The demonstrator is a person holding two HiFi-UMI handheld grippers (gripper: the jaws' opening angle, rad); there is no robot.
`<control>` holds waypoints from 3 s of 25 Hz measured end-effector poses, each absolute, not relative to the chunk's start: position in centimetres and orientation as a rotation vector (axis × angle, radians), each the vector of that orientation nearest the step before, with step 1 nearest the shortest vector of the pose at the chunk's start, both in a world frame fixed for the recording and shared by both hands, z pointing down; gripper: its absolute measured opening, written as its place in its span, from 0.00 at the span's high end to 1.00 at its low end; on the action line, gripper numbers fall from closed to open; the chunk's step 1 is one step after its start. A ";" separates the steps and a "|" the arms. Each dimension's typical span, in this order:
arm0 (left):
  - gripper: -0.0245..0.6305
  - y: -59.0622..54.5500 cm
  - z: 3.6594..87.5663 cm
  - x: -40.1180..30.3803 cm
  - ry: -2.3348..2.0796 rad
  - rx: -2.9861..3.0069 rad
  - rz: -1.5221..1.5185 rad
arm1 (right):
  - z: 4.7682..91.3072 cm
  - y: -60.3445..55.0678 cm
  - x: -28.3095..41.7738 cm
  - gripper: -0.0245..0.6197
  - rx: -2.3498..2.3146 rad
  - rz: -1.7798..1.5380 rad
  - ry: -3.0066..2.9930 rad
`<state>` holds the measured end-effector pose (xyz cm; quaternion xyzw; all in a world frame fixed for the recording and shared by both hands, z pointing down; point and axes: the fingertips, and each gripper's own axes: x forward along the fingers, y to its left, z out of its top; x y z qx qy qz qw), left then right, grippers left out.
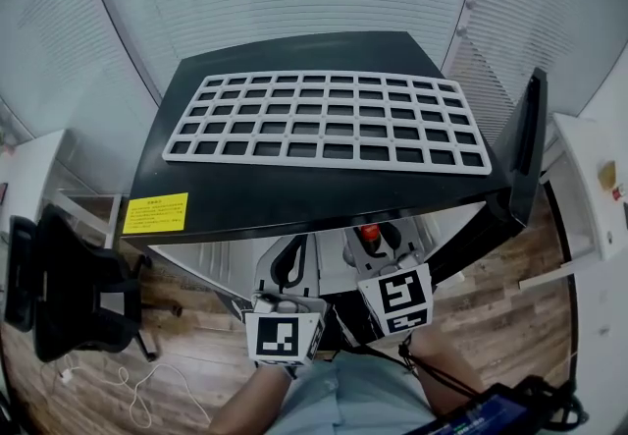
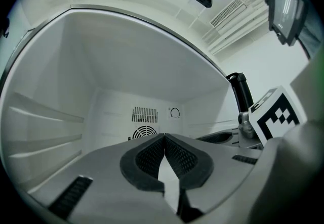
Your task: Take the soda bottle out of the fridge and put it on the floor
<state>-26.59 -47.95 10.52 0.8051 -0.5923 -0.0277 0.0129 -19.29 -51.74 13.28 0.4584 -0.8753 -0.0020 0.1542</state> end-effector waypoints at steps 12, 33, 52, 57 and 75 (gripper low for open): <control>0.94 -44.7 9.6 -26.4 -1.732 2.602 -0.105 | 11.2 -47.2 -19.2 0.75 1.427 -0.006 -2.493; 0.94 -36.7 11.6 -22.3 -1.248 2.841 -0.030 | 11.1 -35.4 -15.8 0.75 1.817 0.063 -2.317; 0.94 -18.6 10.0 -4.2 -0.625 3.081 -0.028 | 10.7 -14.3 -0.1 0.75 2.257 0.069 -1.944; 0.94 -10.9 9.6 0.4 -0.410 3.103 -0.042 | 11.0 -6.2 4.5 0.75 2.384 0.093 -1.764; 0.94 9.6 12.3 13.3 0.139 3.087 0.039 | 14.5 17.5 14.9 0.76 2.721 0.250 -1.262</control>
